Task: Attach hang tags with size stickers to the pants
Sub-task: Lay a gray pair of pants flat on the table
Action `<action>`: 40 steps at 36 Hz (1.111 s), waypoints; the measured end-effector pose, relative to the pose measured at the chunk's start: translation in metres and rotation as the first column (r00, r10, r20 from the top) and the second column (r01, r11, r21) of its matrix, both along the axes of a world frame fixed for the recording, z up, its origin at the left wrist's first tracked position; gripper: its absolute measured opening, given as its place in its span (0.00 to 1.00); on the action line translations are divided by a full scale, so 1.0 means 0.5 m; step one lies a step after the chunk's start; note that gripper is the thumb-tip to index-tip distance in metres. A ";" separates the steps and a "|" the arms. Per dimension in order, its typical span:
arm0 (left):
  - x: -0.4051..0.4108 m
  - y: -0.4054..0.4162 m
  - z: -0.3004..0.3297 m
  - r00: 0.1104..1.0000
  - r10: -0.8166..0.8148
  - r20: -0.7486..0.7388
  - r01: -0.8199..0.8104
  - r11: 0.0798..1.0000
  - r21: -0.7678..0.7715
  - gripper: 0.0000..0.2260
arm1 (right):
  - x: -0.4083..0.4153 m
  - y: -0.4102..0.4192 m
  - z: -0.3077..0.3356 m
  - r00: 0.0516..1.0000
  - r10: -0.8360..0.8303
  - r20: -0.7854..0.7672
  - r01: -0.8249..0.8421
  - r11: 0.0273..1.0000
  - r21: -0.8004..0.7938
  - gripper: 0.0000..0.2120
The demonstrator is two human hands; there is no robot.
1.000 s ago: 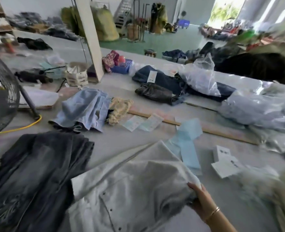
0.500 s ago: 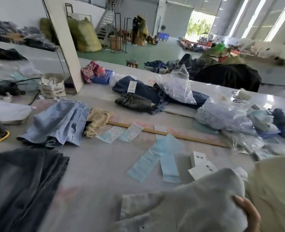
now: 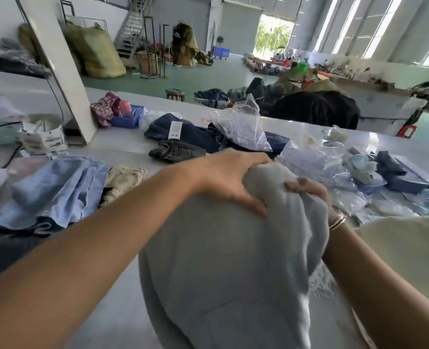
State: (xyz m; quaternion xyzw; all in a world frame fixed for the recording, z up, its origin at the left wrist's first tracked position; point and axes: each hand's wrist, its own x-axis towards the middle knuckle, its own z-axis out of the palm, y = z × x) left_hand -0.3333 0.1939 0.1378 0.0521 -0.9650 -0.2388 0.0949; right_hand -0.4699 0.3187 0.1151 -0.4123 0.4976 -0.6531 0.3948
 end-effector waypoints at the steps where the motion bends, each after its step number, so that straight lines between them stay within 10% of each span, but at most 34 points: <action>1: -0.001 -0.008 0.008 0.999 0.035 -0.011 -0.036 0.999 -0.037 0.25 | 0.001 0.017 -0.040 0.993 0.021 0.119 -0.029 0.998 0.060 0.14; 5: -0.001 0.000 0.013 0.991 0.055 -0.122 -0.062 0.997 -0.051 0.10 | -0.050 0.063 -0.132 0.900 0.336 0.278 -0.307 0.941 -0.146 0.38; 7: 0.004 0.005 0.022 0.979 0.076 -0.188 -0.068 0.997 0.046 0.08 | -0.082 0.094 -0.204 0.965 0.260 0.025 -0.261 0.952 0.163 0.44; 10: 0.008 0.023 0.043 0.966 0.071 -0.250 -0.029 0.985 0.169 0.06 | -0.073 0.138 -0.334 0.892 0.315 -0.323 -0.141 0.876 0.462 0.43; 14: 0.017 0.051 0.063 0.953 0.059 -0.296 0.052 0.933 0.355 0.08 | -0.045 0.133 -0.416 0.840 0.142 -0.524 0.138 0.878 0.459 0.24; 20: 0.086 -0.021 0.057 0.880 0.319 -0.353 0.110 0.586 0.803 0.09 | -0.065 0.128 -0.335 0.911 0.194 -0.364 -0.003 0.886 0.464 0.19; 24: 0.169 -0.127 -0.046 0.829 0.554 -0.081 -0.188 0.411 0.892 0.12 | -0.128 0.125 -0.261 0.872 0.276 -0.404 0.046 0.776 0.629 0.21; 30: 0.262 -0.179 -0.441 0.565 0.667 0.486 -0.764 0.200 0.614 0.18 | -0.127 0.030 -0.336 0.493 0.681 -0.541 0.217 0.507 0.834 0.10; 35: 0.285 -0.133 -0.667 0.289 0.795 0.534 -0.957 0.245 0.155 0.20 | -0.045 -0.023 -0.557 0.412 0.664 -0.624 0.487 0.418 0.767 0.13; 40: 0.231 -0.052 -0.715 0.479 0.806 0.347 -0.828 0.547 -0.128 0.34 | -0.026 0.031 -0.617 0.391 0.393 -0.832 0.628 0.547 0.554 0.20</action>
